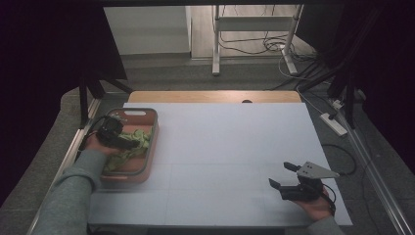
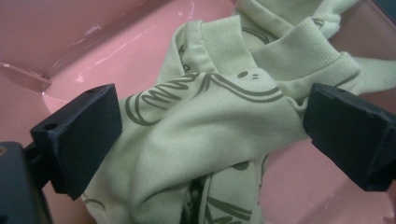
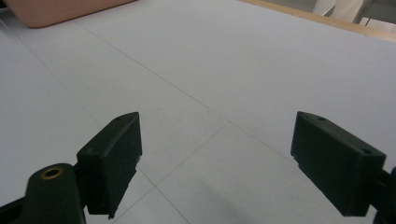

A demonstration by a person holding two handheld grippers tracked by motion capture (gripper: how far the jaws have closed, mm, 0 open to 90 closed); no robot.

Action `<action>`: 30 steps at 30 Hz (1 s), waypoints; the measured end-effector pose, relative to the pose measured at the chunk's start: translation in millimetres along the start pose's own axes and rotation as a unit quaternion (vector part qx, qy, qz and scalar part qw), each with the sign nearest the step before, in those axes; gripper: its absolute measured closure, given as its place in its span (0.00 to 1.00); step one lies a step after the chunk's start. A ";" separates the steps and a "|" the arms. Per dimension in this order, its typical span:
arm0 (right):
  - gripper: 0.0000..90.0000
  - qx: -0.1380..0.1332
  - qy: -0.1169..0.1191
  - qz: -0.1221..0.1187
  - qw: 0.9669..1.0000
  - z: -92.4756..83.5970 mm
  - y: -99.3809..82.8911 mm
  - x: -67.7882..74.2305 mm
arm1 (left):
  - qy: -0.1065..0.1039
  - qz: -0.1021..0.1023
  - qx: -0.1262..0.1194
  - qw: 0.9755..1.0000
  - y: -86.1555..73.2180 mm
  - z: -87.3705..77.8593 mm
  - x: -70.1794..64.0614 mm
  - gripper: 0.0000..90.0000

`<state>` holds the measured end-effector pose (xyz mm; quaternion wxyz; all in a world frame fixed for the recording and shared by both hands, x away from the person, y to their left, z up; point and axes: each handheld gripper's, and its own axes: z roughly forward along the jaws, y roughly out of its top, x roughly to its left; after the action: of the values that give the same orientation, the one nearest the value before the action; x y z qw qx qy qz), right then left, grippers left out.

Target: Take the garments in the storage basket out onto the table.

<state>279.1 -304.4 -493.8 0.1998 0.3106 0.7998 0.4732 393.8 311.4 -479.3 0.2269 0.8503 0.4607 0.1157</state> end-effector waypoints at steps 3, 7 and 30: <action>0.19 -0.001 -0.001 0.000 1.000 0.0 0.0 0.1 | 0.001 0.008 0.005 1.000 1.8 -0.6 -1.4 0.05; 0.19 0.000 0.000 0.000 1.000 0.2 0.0 -0.2 | 0.008 0.015 0.009 1.000 4.4 -1.4 -2.9 0.04; 0.19 -0.001 0.001 0.005 1.000 -0.1 -0.1 -0.6 | 0.005 0.022 0.051 0.998 4.4 7.3 0.6 0.02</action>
<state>279.4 -304.9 -493.8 0.1973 0.3135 0.7979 0.4755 400.2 307.8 -483.5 0.1782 0.8698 0.4487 0.1013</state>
